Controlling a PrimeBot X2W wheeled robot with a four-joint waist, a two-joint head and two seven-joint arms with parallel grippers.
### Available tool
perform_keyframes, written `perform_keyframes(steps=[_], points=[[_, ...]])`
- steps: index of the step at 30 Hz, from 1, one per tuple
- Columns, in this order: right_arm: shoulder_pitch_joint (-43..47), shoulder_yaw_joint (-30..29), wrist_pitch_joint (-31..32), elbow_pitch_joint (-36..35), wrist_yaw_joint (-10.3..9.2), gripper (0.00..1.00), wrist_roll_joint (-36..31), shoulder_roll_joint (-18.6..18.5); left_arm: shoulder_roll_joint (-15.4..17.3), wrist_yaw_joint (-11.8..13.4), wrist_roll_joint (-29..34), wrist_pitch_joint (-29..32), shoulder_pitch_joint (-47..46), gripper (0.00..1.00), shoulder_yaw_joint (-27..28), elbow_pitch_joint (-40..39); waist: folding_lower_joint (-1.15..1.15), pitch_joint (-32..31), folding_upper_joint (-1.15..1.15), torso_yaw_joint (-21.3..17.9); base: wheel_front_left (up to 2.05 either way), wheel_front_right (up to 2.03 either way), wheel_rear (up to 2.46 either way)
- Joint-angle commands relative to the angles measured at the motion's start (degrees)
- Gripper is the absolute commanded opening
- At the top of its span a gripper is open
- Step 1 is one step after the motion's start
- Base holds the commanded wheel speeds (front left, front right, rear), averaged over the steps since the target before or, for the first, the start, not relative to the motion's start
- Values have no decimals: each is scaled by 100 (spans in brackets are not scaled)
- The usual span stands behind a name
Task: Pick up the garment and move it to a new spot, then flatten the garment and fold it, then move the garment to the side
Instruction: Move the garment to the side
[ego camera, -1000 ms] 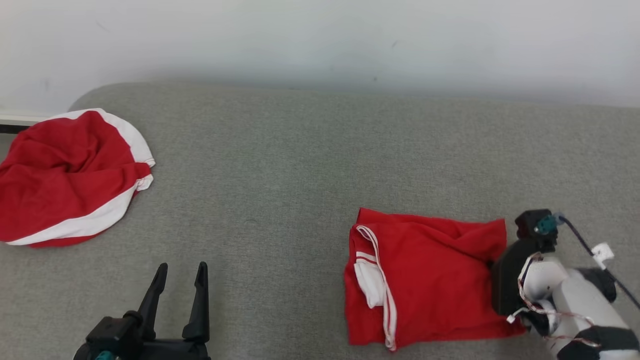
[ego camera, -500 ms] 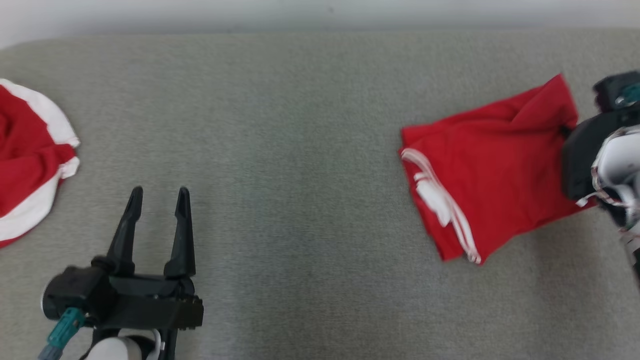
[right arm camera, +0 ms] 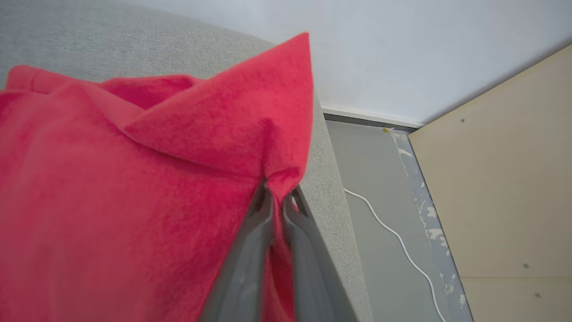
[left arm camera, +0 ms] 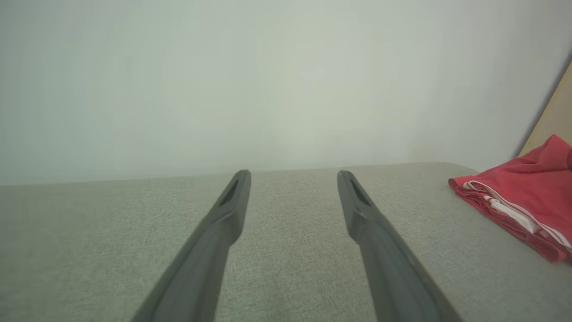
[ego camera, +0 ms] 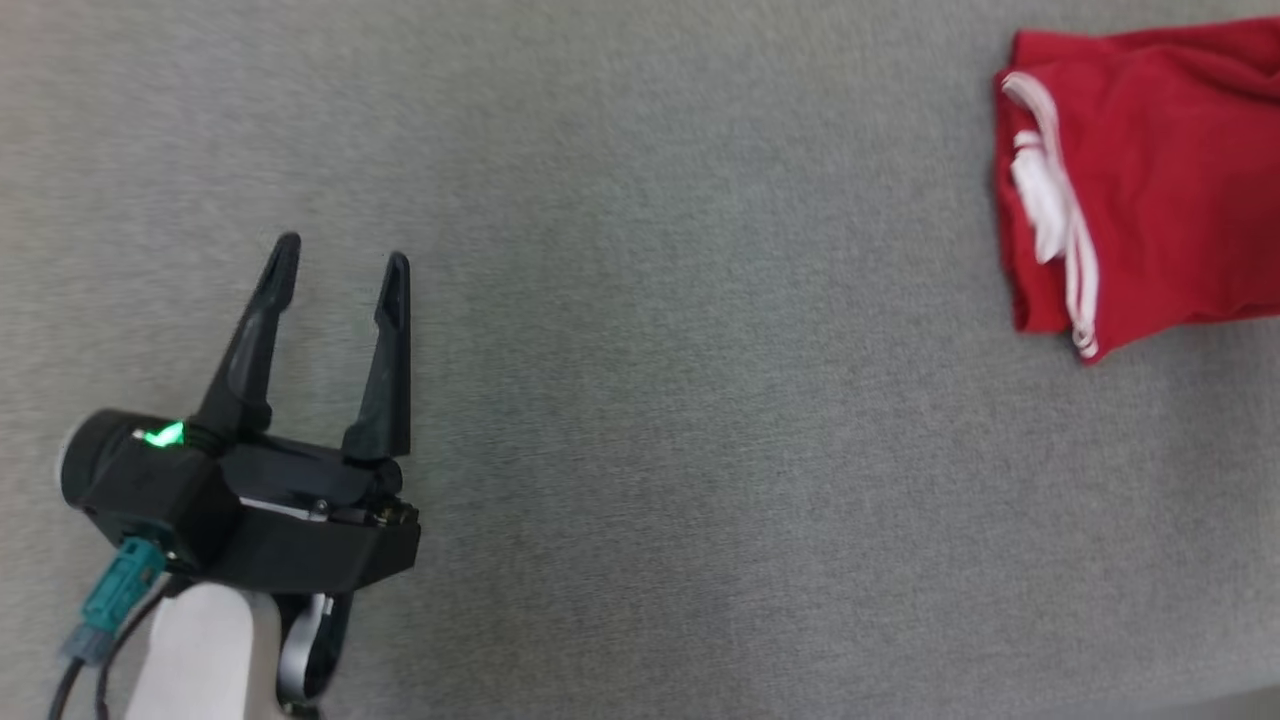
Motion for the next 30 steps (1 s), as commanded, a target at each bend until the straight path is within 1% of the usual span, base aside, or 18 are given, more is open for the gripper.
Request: perform_keyframes(steps=[1,7,12,13,14,15,16,17,18,19,20,25,30], points=[[-93,-74,-117,-3,-16,0,-83,-79,102,11,28,-2,-114,100,-14,-71,-1,394,-1,-348,0,0,0],[-161,-152,-736,110,-16,0,-299,-293,355,9,2,-2,-224,100,-107,-220,-1,564,-1,-420,0,0,0],[-320,-94,-1219,275,-16,0,-560,-447,445,9,-18,-2,-271,100,-150,-301,-1,683,-1,-409,0,0,0],[-386,-75,-1337,339,-16,43,-699,-393,463,8,-29,-2,-293,100,-172,-304,-1,710,-1,-395,0,0,0],[-418,-99,-1408,383,-16,38,-752,-397,471,8,-37,-2,-295,100,-185,-300,-1,718,-1,-383,0,0,0],[-438,-105,-1497,416,-16,36,-810,-427,466,8,-46,-2,-302,100,-197,-292,-1,723,-1,-364,0,0,0],[-460,-110,-1555,463,-16,36,-850,-414,459,8,-52,-2,-310,100,-219,-282,-1,722,-1,-343,0,0,0],[-490,-130,-1589,497,-16,42,-931,-369,455,8,-53,-2,-318,100,-231,-271,-1,719,-1,-328,0,0,0],[-516,-179,-1633,535,-16,60,-989,-341,443,8,-61,-2,-322,100,-251,-255,-1,711,-1,-306,0,0,0],[-516,-179,-1633,535,-16,60,-989,-341,443,8,-61,-2,-322,100,-251,-255,-1,711,-1,-306,0,0,0],[-530,-230,-1711,563,-16,100,-1019,-330,438,8,-67,-2,-315,100,-256,-243,-1,703,-1,-295,0,0,0],[-494,-239,-2063,617,-16,100,-1188,-129,386,9,-110,-2,-200,100,-217,-182,-1,531,-1,-216,0,0,0],[-198,-448,-2708,561,-16,100,-849,290,272,9,-147,-2,30,100,-74,-36,-1,69,-1,-125,0,0,0]])
